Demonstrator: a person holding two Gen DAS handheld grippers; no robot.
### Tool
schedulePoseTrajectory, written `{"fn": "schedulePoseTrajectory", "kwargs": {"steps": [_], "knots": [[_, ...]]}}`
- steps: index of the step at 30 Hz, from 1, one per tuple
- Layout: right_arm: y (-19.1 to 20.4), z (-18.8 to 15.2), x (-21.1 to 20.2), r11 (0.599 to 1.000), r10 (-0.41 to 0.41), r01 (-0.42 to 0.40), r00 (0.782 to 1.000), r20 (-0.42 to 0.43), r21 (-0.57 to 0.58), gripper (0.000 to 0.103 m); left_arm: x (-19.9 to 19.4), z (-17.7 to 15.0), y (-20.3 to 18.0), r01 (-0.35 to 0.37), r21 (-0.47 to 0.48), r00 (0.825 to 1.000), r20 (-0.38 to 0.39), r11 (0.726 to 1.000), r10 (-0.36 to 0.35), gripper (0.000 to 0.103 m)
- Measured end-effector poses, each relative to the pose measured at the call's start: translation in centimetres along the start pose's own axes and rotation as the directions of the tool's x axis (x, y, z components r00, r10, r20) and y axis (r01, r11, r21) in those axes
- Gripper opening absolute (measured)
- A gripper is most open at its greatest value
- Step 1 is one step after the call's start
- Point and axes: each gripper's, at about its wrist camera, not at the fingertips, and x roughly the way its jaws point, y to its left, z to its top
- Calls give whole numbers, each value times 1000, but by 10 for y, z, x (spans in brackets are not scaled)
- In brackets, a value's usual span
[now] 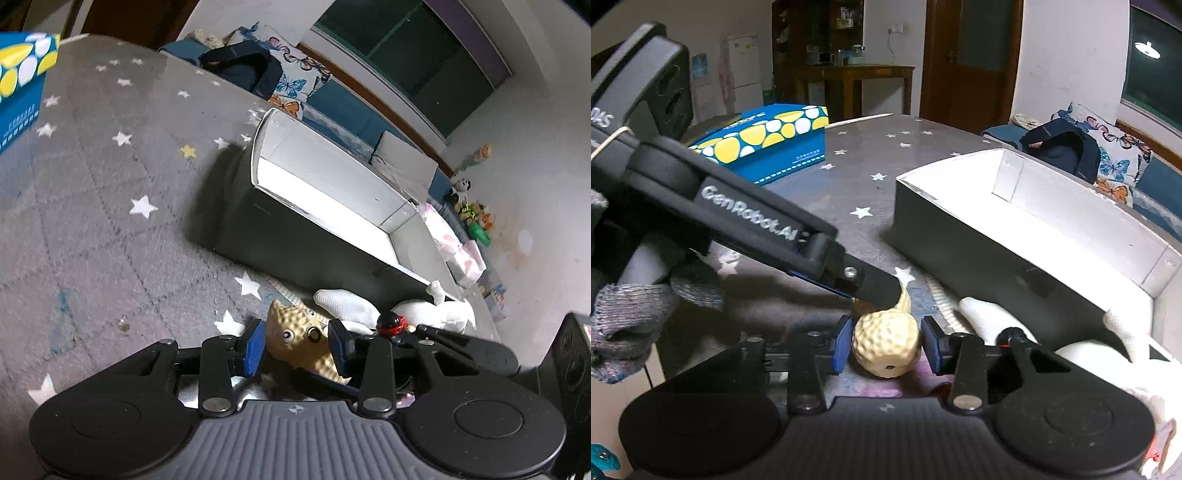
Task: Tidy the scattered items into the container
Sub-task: 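Move both grippers onto the cream peanut-shaped toy beside the box, then close both grippers on the peanut toy and lift it over the box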
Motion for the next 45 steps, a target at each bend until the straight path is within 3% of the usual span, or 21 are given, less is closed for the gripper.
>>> {"fn": "schedulePoseTrajectory", "kwargs": {"steps": [9,20,27,35,45], "knots": [[0,-5,-8,999,10,-10,1000,20,44,40,-3,-5,1,2,-67,1000,7,998,-2,40],[-3,-6,-38,996,0,-8,996,93,86,40,-20,-8,-30,-12,-15,998,68,1000,13,36],[-22,6,-68,993,-52,32,982,183,111,40,-21,13,-64,27,39,993,117,999,-32,36],[-71,22,-82,978,-151,113,963,223,173,40,19,53,-104,73,100,990,112,992,-84,36],[-132,32,-58,958,-204,164,966,159,235,40,90,86,-121,70,119,995,56,990,-77,36]]}}
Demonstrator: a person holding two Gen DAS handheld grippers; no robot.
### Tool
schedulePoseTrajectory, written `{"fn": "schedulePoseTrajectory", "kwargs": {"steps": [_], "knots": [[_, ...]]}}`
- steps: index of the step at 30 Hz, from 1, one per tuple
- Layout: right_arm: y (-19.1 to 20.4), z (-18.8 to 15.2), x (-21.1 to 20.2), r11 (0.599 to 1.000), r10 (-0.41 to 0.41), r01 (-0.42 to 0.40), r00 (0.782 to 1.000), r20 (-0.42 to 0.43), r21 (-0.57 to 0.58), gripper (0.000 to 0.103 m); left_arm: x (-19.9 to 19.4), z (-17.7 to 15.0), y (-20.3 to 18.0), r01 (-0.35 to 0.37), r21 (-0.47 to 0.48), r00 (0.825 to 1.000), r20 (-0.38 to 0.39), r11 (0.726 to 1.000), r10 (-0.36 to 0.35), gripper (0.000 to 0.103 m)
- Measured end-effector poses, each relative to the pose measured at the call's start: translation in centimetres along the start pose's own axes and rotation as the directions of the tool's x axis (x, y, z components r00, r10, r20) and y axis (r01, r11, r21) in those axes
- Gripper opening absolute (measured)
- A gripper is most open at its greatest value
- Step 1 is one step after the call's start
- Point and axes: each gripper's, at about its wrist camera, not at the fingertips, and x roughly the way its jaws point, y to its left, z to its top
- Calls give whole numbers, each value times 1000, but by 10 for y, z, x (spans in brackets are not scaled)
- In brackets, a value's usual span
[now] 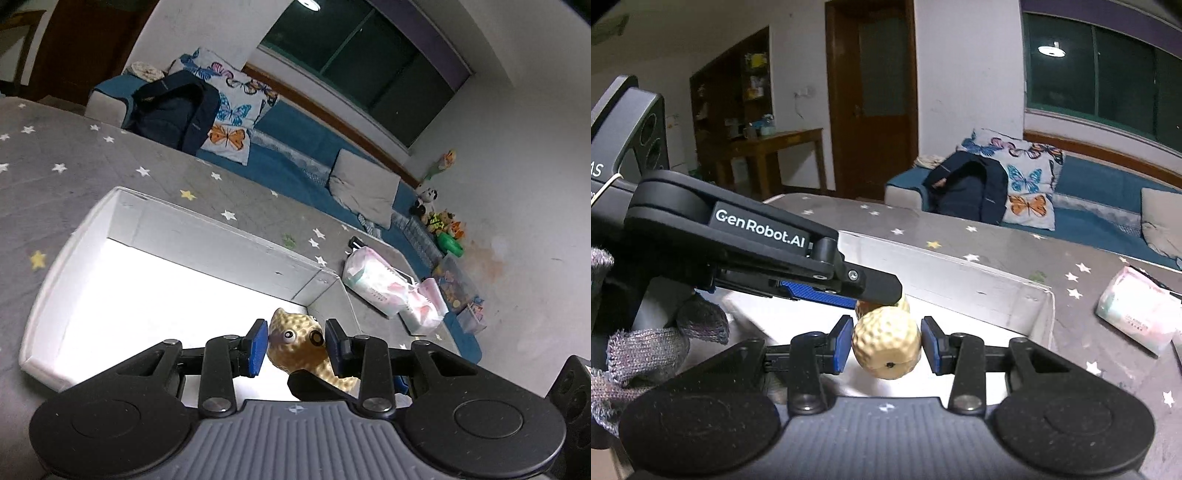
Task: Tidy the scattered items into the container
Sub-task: 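Close both grippers on the peanut toy and lift it over the box, then lower the peanut toy into the box and open both grippers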
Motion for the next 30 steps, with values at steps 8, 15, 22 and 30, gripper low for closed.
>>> {"fn": "schedulePoseTrajectory", "kwargs": {"steps": [8,15,22,30], "knots": [[-23,5,49,999,-19,22,995,-94,29,40,54,14,11,-66,-4,996,-67,998,65,36],[-26,4,74,999,-29,32,983,-180,11,40,76,17,16,-109,17,988,-106,994,110,36],[-27,2,86,999,-48,45,971,-232,-19,40,85,17,19,-125,28,984,-123,992,128,36],[-33,4,94,999,-52,51,961,-273,-12,40,87,17,21,-123,34,983,-136,992,127,36]]}}
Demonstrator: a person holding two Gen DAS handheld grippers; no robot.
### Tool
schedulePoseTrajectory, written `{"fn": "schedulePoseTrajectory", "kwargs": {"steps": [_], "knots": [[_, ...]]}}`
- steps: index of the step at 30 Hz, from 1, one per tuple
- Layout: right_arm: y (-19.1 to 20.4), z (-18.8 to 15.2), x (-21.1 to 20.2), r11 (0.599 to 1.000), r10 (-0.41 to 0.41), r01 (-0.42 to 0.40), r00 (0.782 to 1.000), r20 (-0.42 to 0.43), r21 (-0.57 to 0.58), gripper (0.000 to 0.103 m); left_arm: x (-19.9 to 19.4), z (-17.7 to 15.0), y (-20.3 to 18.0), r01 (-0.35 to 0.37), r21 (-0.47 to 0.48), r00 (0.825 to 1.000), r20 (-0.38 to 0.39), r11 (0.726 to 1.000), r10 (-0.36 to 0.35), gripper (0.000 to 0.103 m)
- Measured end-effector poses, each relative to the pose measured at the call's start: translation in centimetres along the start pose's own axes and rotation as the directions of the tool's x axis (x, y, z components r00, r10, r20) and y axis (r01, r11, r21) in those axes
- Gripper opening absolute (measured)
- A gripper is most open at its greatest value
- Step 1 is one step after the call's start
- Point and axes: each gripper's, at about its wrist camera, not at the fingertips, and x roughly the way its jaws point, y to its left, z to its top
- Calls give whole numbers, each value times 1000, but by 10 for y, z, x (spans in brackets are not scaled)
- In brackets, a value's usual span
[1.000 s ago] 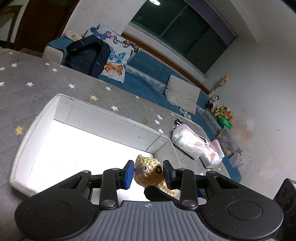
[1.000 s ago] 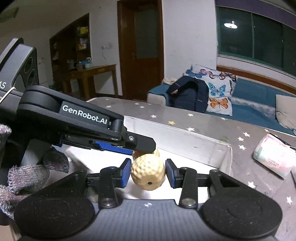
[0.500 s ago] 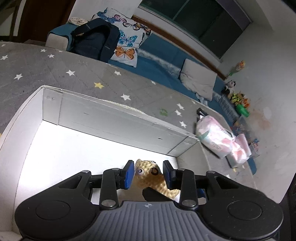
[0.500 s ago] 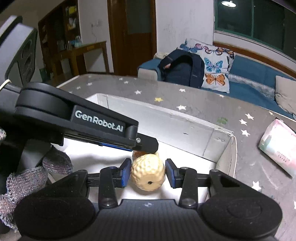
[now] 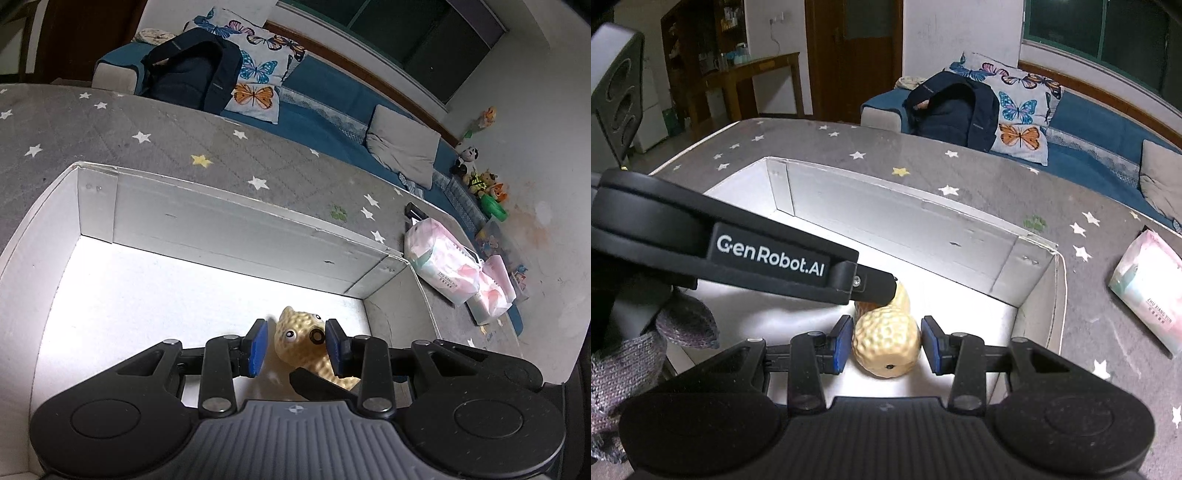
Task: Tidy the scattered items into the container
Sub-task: 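Lower the peanut toy into the box and open both grippers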
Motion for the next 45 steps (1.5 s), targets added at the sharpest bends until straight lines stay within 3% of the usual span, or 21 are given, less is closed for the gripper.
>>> {"fn": "schedulePoseTrajectory", "kwargs": {"steps": [16,31,45], "knots": [[-4,2,3,1000,1,-1,999,-37,13,42,-2,-1,1,-2,2,1000,1,1000,2,38],[-2,1,-7,1000,-5,5,1000,-2,9,58,-10,-5,7,-13,-6,1000,10,1000,13,38],[-2,-1,-21,1000,-25,25,1000,16,4,63,-17,-8,3,-15,-6,1000,19,1000,15,37]]}}
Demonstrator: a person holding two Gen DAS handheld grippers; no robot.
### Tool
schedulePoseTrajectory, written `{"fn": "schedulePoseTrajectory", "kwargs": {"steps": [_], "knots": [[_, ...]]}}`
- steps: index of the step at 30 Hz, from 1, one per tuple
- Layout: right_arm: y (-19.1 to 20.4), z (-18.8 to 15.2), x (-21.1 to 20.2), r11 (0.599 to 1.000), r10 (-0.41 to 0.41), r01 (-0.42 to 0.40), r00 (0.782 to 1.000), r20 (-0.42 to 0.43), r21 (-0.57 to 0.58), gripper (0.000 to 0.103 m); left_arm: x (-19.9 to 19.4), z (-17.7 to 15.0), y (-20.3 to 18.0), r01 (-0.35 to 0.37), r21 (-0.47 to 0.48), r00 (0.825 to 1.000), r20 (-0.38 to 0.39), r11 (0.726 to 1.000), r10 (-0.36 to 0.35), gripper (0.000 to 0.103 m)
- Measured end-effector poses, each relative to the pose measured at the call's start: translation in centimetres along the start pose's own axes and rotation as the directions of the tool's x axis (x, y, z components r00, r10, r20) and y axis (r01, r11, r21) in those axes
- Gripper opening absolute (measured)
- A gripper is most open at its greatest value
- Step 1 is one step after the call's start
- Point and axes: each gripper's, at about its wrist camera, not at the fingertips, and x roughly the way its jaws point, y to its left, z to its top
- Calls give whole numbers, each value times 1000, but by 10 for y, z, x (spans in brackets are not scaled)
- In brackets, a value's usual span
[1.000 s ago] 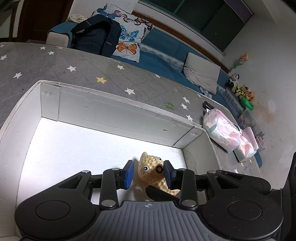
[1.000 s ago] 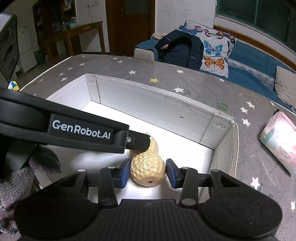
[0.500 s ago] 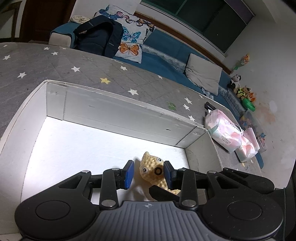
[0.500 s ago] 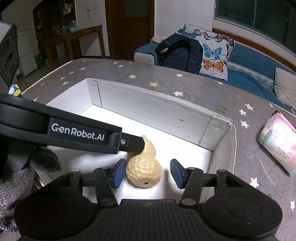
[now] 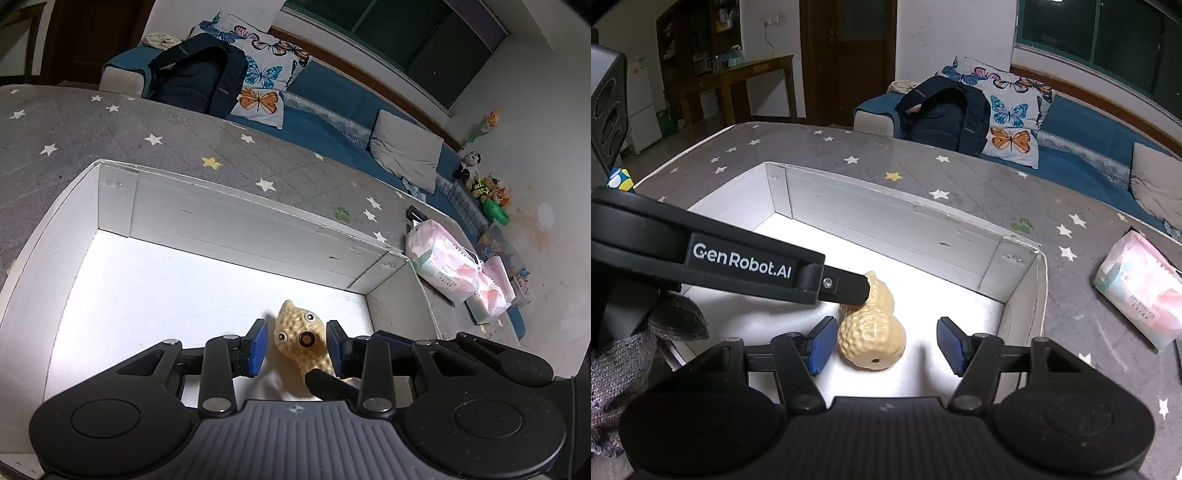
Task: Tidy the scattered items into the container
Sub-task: 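Lower the peanut toy into the box and open both grippers, then move both grippers down onto the white plush rabbit beside the box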
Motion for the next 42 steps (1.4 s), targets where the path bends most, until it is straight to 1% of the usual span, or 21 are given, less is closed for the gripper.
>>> {"fn": "schedulePoseTrajectory", "kwargs": {"steps": [4,11,16,24,28,31,33,35,37,40,42], "knots": [[0,-1,-8,1000,1,-1,1000,17,0,63,-6,-2,-2,2,-1,1000,7,1000,-2,37],[-3,-11,-39,1000,5,-8,996,91,25,63,-33,-11,-8,10,29,999,51,1000,-12,37],[-3,-26,-71,999,-2,-4,988,154,42,63,-55,-24,-8,36,26,996,85,999,-38,37],[2,-54,-105,998,-2,-10,977,211,57,63,-85,-53,-11,59,42,992,110,997,-64,37],[8,-69,-116,998,18,-31,974,226,57,64,-101,-69,-10,63,52,989,129,997,-69,37],[15,-80,-123,997,42,-55,971,233,48,64,-109,-82,-6,76,46,989,124,996,-81,37],[22,-87,-127,997,67,-76,968,240,29,65,-113,-90,-3,77,42,989,122,996,-81,37],[28,-93,-130,996,87,-91,967,239,7,70,-116,-98,0,71,33,990,118,997,-75,37],[34,-100,-130,995,102,-100,967,233,-19,70,-117,-104,4,72,14,991,110,997,-73,37],[37,-106,-127,996,93,-93,969,227,-12,70,-117,-110,5,80,-3,992,96,997,-80,37],[33,-109,-124,996,82,-90,971,224,27,70,-117,-111,2,90,5,991,94,996,-90,37]]}}
